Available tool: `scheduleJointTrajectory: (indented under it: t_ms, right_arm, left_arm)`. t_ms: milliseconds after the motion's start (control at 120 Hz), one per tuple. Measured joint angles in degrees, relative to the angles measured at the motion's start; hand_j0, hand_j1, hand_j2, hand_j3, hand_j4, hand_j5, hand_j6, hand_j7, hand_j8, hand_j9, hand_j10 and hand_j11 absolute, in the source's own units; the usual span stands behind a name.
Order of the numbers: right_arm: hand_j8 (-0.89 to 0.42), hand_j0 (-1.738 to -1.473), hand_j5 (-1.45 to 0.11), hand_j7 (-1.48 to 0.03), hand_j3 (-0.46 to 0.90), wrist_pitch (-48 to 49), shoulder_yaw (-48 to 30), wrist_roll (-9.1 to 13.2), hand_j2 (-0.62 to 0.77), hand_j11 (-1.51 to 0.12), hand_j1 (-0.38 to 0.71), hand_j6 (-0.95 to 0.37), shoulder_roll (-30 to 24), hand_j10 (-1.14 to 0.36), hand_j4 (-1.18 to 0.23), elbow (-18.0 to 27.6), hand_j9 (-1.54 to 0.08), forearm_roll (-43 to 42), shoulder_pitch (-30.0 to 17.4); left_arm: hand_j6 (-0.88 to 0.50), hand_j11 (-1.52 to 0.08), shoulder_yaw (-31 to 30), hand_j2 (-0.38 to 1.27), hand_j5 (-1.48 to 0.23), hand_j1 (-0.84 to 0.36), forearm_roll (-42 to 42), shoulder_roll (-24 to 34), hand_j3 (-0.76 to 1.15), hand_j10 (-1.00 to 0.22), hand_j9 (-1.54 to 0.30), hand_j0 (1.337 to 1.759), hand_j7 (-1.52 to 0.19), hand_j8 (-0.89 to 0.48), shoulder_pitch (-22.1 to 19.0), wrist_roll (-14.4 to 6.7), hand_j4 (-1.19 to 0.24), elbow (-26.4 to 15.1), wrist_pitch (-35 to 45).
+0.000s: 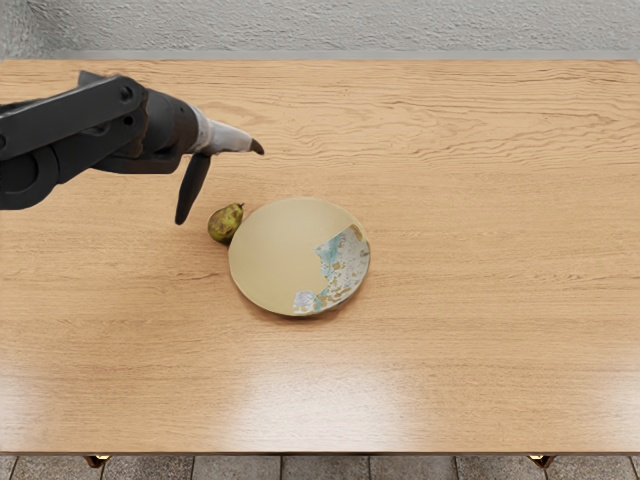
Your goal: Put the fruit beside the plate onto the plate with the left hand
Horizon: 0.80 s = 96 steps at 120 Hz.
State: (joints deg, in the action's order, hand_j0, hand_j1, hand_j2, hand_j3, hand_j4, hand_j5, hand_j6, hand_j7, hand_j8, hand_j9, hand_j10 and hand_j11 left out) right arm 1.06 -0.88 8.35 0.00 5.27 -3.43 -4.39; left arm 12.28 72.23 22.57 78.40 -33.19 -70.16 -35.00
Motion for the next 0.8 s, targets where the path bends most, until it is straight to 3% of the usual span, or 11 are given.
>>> scheduleJointTrajectory:
  t_ms: [233, 450, 800]
  right_arm:
    - [0.0, -1.658, 0.0, 0.0, 0.0, 0.0, 0.0, 0.0, 0.0, 0.0, -0.35, 0.0, 0.0, 0.0, 0.0, 0.0, 0.0, 0.0, 0.0]
    - [0.0, -1.658, 0.0, 0.0, 0.0, 0.0, 0.0, 0.0, 0.0, 0.0, -0.35, 0.0, 0.0, 0.0, 0.0, 0.0, 0.0, 0.0, 0.0]
    - [0.0, -1.658, 0.0, 0.0, 0.0, 0.2, 0.1, 0.0, 0.0, 0.0, -0.35, 0.0, 0.0, 0.0, 0.0, 0.0, 0.0, 0.0, 0.0]
  left_arm:
    - [-0.04, -0.05, -2.3, 0.01, -0.05, 0.3, 0.6, -1.9, 0.0, -0.04, -0.05, 1.658, -0.05, -0.04, -1.2, 2.6, -0.04, 3.0, 0.2]
    - [-0.04, -0.05, -3.7, 0.01, -0.06, 0.3, 0.6, -3.8, 0.0, -0.04, -0.05, 1.658, -0.05, -0.04, -1.2, 3.0, -0.04, 4.3, 1.4]
    - [-0.05, -0.06, -7.4, 0.01, -0.06, 0.3, 0.7, -3.2, 0.0, -0.04, -0.06, 1.658, -0.06, -0.05, -3.4, 3.8, -0.04, 4.3, 11.8]
